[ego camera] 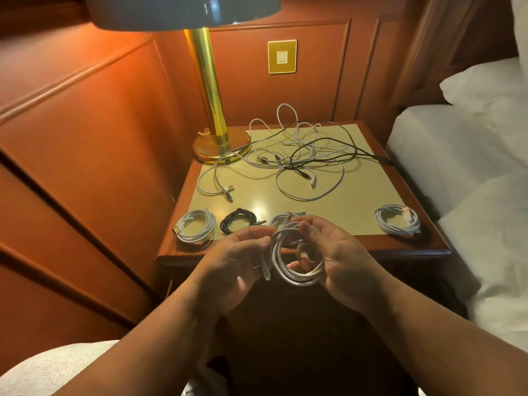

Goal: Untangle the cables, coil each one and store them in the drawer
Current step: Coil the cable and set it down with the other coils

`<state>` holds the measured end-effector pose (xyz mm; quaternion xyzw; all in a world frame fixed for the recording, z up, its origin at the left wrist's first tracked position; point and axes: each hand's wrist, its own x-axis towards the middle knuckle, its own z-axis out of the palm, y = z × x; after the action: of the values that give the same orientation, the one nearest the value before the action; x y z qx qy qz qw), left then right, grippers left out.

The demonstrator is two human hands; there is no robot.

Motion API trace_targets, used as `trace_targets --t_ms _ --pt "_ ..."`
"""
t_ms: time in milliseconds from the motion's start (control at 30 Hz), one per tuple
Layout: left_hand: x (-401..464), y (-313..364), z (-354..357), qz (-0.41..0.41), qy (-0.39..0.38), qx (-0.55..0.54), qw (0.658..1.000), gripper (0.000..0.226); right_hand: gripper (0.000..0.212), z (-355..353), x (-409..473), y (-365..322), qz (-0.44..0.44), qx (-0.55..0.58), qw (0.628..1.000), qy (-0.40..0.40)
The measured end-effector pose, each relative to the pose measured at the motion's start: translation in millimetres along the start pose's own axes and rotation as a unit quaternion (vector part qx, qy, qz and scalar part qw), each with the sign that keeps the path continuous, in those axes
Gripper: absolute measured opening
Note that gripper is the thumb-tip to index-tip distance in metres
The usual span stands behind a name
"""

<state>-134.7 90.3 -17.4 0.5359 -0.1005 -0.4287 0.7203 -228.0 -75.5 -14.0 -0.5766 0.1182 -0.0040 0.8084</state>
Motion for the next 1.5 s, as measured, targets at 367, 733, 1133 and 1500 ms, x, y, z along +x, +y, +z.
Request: trace_targets --t_ms 367,733,1133,1500 --pt "-8.7 -13.7 23.4 0.087 0.145 0.047 0.985 0.036 0.045 -1.4 1.8 10.5 -0.018 -0.012 0.999 0.030" --pt "-13.0 -14.9 31.3 0.100 0.151 -0.009 0.983 0.041 0.025 -1.9 9.2 17.3 -0.169 -0.260 0.949 0.054" --pt "-10.5 -11.0 33.4 0.010 0.063 -0.186 0.980 0.034 0.023 -1.9 13.3 12.3 -0.078 -0.176 0.979 0.071" --pt "-14.3 -3.7 24.3 0.128 0.099 0.040 0.986 0.038 0.036 17.6 -6.3 9.6 0.127 -0.031 0.990 0.048"
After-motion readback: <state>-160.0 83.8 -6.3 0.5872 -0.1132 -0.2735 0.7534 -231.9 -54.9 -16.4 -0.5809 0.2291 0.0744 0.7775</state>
